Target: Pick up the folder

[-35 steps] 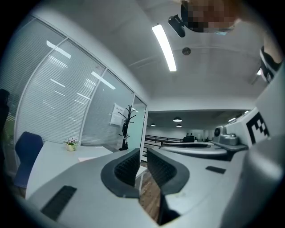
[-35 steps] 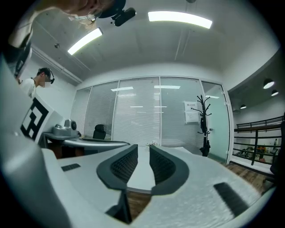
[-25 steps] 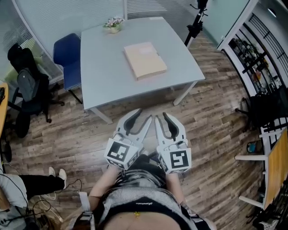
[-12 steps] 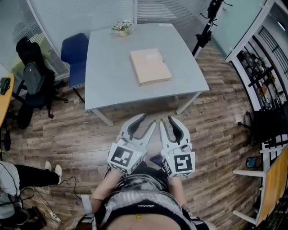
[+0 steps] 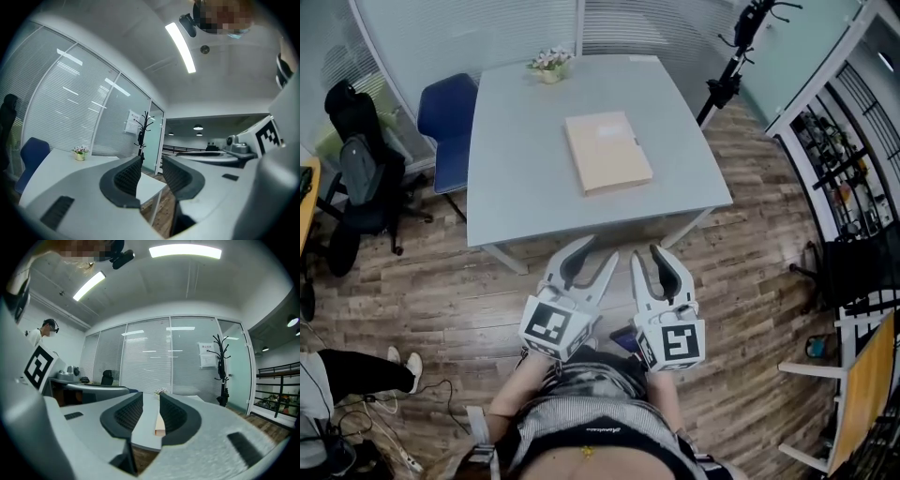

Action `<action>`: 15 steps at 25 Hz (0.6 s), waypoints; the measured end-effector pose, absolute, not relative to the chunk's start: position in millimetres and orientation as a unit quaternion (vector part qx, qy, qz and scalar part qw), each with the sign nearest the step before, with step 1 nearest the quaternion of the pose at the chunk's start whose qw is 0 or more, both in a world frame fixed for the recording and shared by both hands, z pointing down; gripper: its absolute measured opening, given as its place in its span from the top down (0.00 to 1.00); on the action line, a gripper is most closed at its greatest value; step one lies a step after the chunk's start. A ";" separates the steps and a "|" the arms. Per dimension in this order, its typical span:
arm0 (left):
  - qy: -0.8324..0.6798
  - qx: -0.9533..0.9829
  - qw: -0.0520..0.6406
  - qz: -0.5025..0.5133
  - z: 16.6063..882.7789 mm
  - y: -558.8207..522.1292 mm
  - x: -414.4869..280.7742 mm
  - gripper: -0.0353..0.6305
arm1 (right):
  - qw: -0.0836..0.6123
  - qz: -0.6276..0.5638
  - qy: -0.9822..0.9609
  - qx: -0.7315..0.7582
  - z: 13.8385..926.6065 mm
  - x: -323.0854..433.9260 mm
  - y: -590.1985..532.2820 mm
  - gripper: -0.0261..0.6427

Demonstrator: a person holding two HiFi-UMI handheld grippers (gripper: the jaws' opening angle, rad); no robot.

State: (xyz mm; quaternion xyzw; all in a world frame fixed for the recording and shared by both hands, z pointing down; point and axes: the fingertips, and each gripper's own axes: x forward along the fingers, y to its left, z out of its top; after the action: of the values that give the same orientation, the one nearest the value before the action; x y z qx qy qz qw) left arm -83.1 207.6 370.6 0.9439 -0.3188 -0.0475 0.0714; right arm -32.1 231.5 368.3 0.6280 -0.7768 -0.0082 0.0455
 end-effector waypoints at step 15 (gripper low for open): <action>-0.296 0.950 0.085 -0.045 375.7 72.7 -49.5 0.75 | 0.047 -0.006 -0.769 0.638 367.2 -5.1 97.4 0.79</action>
State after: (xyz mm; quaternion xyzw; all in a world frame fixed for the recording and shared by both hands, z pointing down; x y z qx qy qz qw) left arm -49.5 72.7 375.7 0.9504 -0.2960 -0.0447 0.0850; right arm -5.1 97.4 367.2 0.6375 -0.7690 -0.0062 0.0469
